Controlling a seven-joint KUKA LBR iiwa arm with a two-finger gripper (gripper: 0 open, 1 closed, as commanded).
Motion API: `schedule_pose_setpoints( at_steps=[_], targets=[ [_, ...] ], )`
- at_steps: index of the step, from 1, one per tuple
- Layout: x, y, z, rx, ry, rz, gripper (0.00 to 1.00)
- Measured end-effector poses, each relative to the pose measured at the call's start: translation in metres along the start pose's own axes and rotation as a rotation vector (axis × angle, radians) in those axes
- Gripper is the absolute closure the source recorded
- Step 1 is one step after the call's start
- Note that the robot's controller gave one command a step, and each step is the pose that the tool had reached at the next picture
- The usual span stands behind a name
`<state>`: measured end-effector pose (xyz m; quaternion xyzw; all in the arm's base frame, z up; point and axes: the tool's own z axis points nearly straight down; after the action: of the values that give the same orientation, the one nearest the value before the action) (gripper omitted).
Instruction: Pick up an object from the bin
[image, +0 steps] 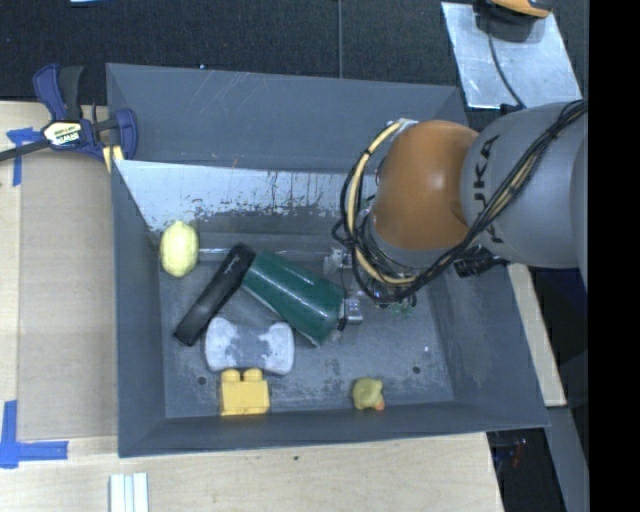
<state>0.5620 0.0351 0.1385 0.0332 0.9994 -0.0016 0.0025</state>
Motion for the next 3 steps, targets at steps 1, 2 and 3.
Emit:
schedule_pose_setpoints(
  at_steps=[1,2,3],
  targets=[
    [-0.003,0.029,0.006,-0.002,-0.002,0.081,0.0],
    [0.003,0.042,0.067,0.0,-0.006,0.228,0.0],
    [-0.014,0.034,0.068,0.006,0.02,0.27,1.0]
  ],
)
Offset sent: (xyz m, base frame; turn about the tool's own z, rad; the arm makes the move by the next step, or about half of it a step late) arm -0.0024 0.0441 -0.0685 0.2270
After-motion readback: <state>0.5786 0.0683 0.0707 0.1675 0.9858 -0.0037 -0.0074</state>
